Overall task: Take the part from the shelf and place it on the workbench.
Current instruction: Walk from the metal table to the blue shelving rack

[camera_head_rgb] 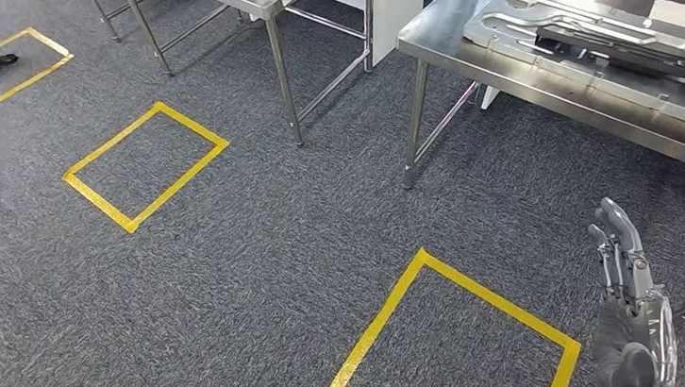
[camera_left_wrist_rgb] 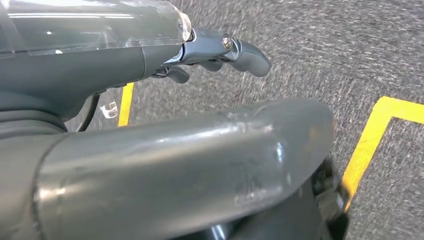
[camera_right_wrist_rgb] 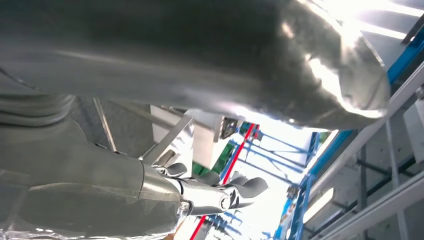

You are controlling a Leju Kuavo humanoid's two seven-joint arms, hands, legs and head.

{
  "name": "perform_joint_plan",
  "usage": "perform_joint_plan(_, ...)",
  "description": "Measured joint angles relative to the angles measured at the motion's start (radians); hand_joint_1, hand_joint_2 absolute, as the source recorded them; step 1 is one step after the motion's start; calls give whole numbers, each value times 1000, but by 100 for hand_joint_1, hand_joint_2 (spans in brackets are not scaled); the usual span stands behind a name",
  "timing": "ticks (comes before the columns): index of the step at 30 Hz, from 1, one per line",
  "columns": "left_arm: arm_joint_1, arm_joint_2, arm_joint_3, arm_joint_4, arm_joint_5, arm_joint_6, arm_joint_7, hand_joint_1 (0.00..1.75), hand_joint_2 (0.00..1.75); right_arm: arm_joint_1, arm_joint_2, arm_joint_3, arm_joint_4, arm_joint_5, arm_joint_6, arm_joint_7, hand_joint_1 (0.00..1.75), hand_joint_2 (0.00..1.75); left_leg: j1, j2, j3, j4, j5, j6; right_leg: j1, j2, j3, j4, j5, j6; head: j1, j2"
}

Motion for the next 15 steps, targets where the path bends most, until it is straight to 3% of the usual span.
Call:
perform_joint_plan(2,-2,0,0,0,0,0,0,0,0,0,0,0,1,0,0,0,0,0,2,40,-65,137,-64,-7,3,-31,1,1,-3,-6,-3,0)
perform_joint_plan(3,-2,0,0,0,-1,0,0,0,0,0,0,0,2,0,0,0,0,0,4,46,-89,188,-80,-9,4,-47,1,2,-5,-7,-3,0)
perform_joint_plan(4,-1,0,0,0,-1,0,0,0,0,0,0,0,3,0,0,0,0,0,5,49,-95,204,-77,-10,5,-61,2,4,-7,-7,-4,0)
perform_joint_plan(5,0,0,0,0,-1,0,0,0,0,0,0,1,4,0,0,0,0,0,6,53,-79,175,-55,-10,5,-74,3,5,-9,-6,-4,0)
perform_joint_plan(7,1,0,0,0,-1,0,0,0,0,-1,0,1,4,0,0,0,0,0,4,79,-2,34,7,-5,6,-97,8,8,-15,-2,-4,0)
perform_joint_plan(9,-2,1,0,0,-1,1,0,0,0,-1,0,1,4,0,0,0,0,0,-2,104,53,-68,37,7,10,-115,12,12,-22,7,-3,0)
perform_joint_plan(10,-2,1,0,0,-1,1,0,0,0,-2,0,1,4,0,0,0,0,0,-6,108,59,-84,38,12,12,-122,13,13,-23,11,-2,0)
perform_joint_plan(12,0,1,0,0,-1,3,0,0,0,-2,0,2,4,0,0,-1,0,0,-7,90,55,-87,43,21,13,-135,15,12,-25,21,-2,0)
perform_joint_plan(13,2,1,0,0,0,3,0,0,0,-3,0,3,4,0,1,-2,0,0,-5,81,56,-93,47,26,11,-126,14,17,-31,27,-1,0)
perform_joint_plan(15,3,1,0,0,4,4,-2,0,0,-2,-1,6,4,4,0,-8,0,0,1,64,58,-102,55,36,7,-81,-9,74,-74,36,3,0)
